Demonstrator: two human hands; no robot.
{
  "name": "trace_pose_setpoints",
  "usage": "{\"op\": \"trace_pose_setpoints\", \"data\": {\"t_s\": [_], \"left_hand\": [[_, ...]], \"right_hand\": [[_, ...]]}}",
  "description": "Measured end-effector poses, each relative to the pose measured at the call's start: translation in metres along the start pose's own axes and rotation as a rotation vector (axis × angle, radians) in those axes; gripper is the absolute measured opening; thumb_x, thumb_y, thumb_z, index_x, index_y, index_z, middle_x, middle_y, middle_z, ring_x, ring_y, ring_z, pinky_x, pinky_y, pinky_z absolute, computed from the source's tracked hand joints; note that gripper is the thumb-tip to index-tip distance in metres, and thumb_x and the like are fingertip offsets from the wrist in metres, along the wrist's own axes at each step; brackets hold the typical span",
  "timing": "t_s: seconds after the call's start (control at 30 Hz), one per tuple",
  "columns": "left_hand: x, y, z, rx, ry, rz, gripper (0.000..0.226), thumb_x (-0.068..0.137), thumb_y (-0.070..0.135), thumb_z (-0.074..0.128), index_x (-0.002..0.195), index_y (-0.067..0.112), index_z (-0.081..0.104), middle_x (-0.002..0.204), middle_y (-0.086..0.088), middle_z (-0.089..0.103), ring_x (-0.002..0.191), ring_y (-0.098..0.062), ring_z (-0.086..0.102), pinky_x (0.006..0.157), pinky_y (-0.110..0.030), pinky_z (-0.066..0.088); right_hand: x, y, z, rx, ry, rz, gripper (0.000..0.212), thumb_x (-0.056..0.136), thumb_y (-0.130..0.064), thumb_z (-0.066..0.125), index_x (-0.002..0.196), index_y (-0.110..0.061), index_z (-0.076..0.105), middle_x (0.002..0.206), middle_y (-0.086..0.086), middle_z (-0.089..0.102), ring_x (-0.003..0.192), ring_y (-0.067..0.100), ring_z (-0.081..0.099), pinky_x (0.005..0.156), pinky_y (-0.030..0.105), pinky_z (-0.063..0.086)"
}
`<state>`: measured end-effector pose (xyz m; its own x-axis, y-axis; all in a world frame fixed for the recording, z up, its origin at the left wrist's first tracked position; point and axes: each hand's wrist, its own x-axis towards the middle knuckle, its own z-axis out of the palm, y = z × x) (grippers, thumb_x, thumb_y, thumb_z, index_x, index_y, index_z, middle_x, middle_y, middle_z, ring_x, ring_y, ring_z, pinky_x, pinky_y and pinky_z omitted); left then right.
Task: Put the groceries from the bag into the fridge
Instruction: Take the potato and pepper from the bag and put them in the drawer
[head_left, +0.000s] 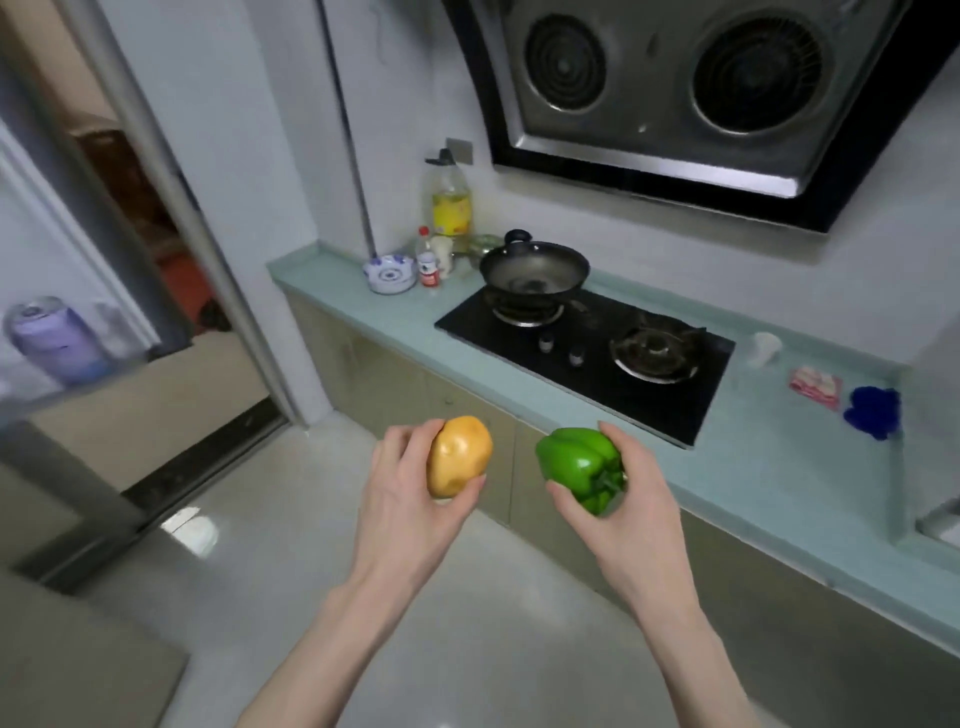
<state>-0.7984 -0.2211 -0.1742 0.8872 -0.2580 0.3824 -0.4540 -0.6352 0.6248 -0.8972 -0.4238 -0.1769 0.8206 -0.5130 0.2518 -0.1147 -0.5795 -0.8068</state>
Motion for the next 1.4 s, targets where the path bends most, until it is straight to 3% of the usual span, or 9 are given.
{"op": "trace_pose_setpoints", "data": {"t_s": [0.23, 0.33, 0.43, 0.6, 0.7, 0.93, 1.07, 1.23, 1.4], "left_hand": [[-0.003, -0.082, -0.102, 0.041, 0.176, -0.105, 0.063, 0.075, 0.04, 0.085, 0.131, 0.025, 0.06, 0.115, 0.007, 0.054, 0.111, -0.016, 0.055, 0.093, -0.031, 0.047], [-0.006, -0.121, -0.153, 0.08, 0.251, -0.161, 0.064, 0.075, 0.04, 0.085, 0.132, 0.027, 0.06, 0.116, 0.01, 0.053, 0.111, -0.014, 0.055, 0.09, -0.024, 0.044], [-0.01, -0.161, -0.203, 0.098, 0.338, -0.213, 0.065, 0.074, 0.038, 0.087, 0.132, 0.026, 0.06, 0.116, 0.01, 0.054, 0.11, -0.013, 0.055, 0.086, -0.019, 0.039], [-0.017, -0.219, -0.278, 0.131, 0.441, -0.271, 0.065, 0.074, 0.046, 0.082, 0.131, 0.026, 0.06, 0.115, 0.009, 0.055, 0.11, -0.017, 0.058, 0.088, -0.034, 0.051], [-0.024, -0.248, -0.315, 0.143, 0.497, -0.294, 0.064, 0.074, 0.041, 0.086, 0.131, 0.027, 0.061, 0.116, 0.009, 0.056, 0.111, -0.015, 0.058, 0.092, -0.033, 0.05], [-0.048, -0.297, -0.382, 0.185, 0.579, -0.351, 0.063, 0.074, 0.039, 0.087, 0.131, 0.029, 0.061, 0.115, 0.012, 0.055, 0.11, -0.011, 0.056, 0.086, -0.022, 0.043], [-0.059, -0.318, -0.412, 0.215, 0.63, -0.406, 0.066, 0.074, 0.041, 0.087, 0.133, 0.027, 0.06, 0.117, 0.011, 0.055, 0.112, -0.014, 0.057, 0.086, -0.025, 0.045], [-0.068, -0.341, -0.442, 0.255, 0.695, -0.464, 0.066, 0.075, 0.042, 0.086, 0.134, 0.028, 0.06, 0.12, 0.01, 0.055, 0.113, -0.012, 0.056, 0.086, -0.022, 0.042], [-0.074, -0.364, -0.471, 0.321, 0.765, -0.537, 0.064, 0.077, 0.041, 0.084, 0.134, 0.03, 0.058, 0.118, 0.012, 0.054, 0.114, -0.013, 0.056, 0.091, -0.027, 0.047]], "right_hand": [[0.008, -0.087, 0.102, 0.086, -0.155, -0.118, 0.088, 0.076, -0.048, 0.086, 0.15, -0.039, 0.039, 0.134, -0.019, 0.056, 0.127, 0.012, 0.056, 0.104, 0.032, 0.045], [0.006, -0.128, 0.149, 0.147, -0.195, -0.137, 0.078, 0.071, -0.05, 0.087, 0.136, -0.045, 0.044, 0.122, -0.016, 0.061, 0.117, 0.015, 0.061, 0.096, 0.031, 0.048], [0.002, -0.172, 0.196, 0.197, -0.239, -0.184, 0.074, 0.072, -0.049, 0.088, 0.134, -0.042, 0.047, 0.123, -0.015, 0.062, 0.116, 0.013, 0.061, 0.094, 0.028, 0.045], [-0.01, -0.241, 0.269, 0.282, -0.298, -0.27, 0.073, 0.075, -0.046, 0.088, 0.137, -0.039, 0.05, 0.126, -0.012, 0.063, 0.116, 0.012, 0.061, 0.097, 0.028, 0.046], [-0.02, -0.278, 0.307, 0.318, -0.329, -0.319, 0.073, 0.076, -0.046, 0.087, 0.139, -0.038, 0.051, 0.128, -0.013, 0.062, 0.117, 0.012, 0.061, 0.101, 0.031, 0.049], [-0.046, -0.347, 0.38, 0.407, -0.391, -0.395, 0.076, 0.077, -0.04, 0.088, 0.144, -0.029, 0.053, 0.13, -0.012, 0.059, 0.116, 0.006, 0.061, 0.102, 0.028, 0.05], [-0.055, -0.381, 0.409, 0.483, -0.466, -0.399, 0.082, 0.076, -0.037, 0.09, 0.147, -0.031, 0.049, 0.129, -0.013, 0.063, 0.115, 0.002, 0.062, 0.098, 0.02, 0.048], [-0.06, -0.417, 0.45, 0.546, -0.571, -0.439, 0.072, 0.076, -0.037, 0.089, 0.139, -0.03, 0.054, 0.127, -0.012, 0.064, 0.116, 0.003, 0.062, 0.093, 0.013, 0.05], [-0.066, -0.449, 0.498, 0.65, -0.679, -0.471, 0.069, 0.071, -0.049, 0.086, 0.132, -0.034, 0.055, 0.124, -0.013, 0.066, 0.112, 0.002, 0.065, 0.09, 0.016, 0.053]]}}
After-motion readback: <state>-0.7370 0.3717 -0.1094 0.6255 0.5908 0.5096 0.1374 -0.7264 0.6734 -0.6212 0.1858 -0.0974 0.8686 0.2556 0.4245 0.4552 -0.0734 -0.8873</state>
